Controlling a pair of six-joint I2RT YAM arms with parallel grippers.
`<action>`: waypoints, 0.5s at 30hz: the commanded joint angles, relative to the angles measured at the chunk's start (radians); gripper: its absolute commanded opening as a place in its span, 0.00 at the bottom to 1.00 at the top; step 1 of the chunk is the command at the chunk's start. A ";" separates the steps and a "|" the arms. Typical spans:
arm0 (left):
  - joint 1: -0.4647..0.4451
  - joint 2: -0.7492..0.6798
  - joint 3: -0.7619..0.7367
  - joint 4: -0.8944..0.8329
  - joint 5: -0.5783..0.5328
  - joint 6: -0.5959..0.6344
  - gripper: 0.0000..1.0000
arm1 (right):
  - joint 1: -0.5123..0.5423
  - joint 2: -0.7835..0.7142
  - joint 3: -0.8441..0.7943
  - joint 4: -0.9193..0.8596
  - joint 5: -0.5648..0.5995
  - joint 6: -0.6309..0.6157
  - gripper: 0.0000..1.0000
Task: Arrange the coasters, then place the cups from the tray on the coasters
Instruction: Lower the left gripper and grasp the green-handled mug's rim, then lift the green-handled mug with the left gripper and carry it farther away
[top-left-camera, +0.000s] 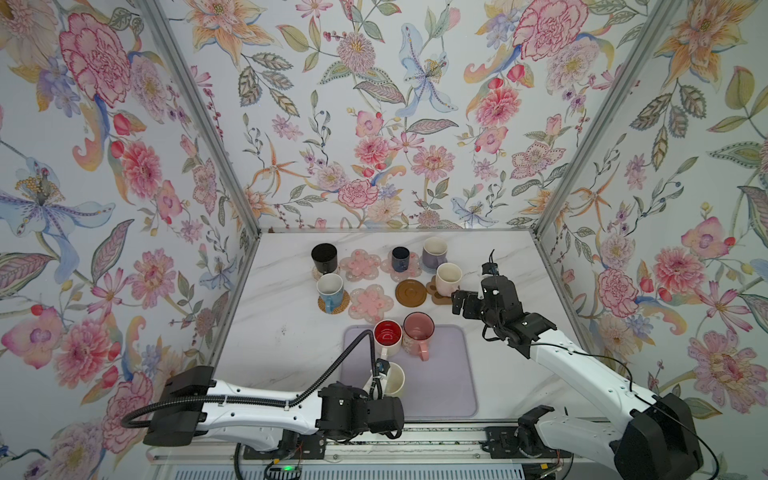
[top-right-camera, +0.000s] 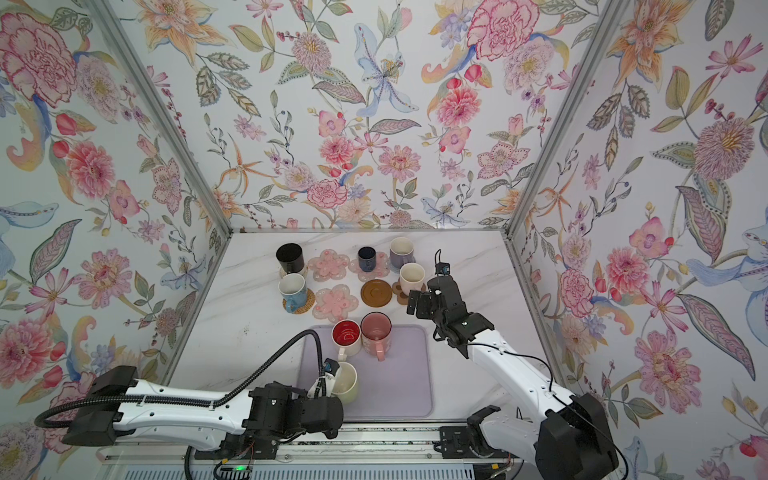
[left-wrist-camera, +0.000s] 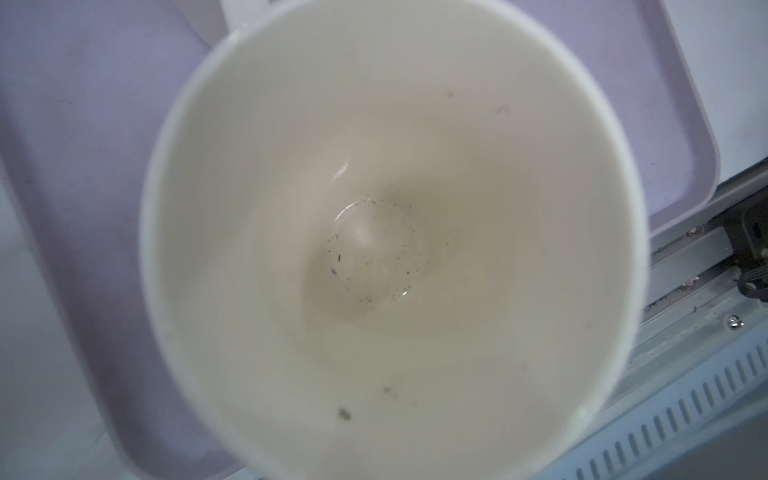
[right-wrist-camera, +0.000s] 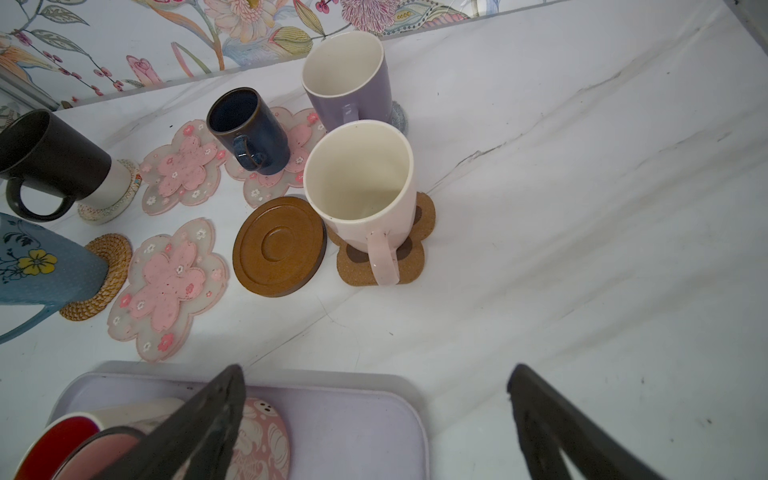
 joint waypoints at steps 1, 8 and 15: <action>0.008 -0.073 0.063 -0.161 -0.140 -0.019 0.00 | -0.010 -0.023 -0.010 0.006 0.012 0.007 0.99; 0.100 -0.183 0.125 -0.263 -0.253 0.049 0.00 | -0.017 -0.045 -0.016 -0.005 0.015 0.002 0.99; 0.374 -0.165 0.238 -0.173 -0.210 0.325 0.00 | -0.025 -0.082 -0.013 -0.037 0.025 -0.011 0.99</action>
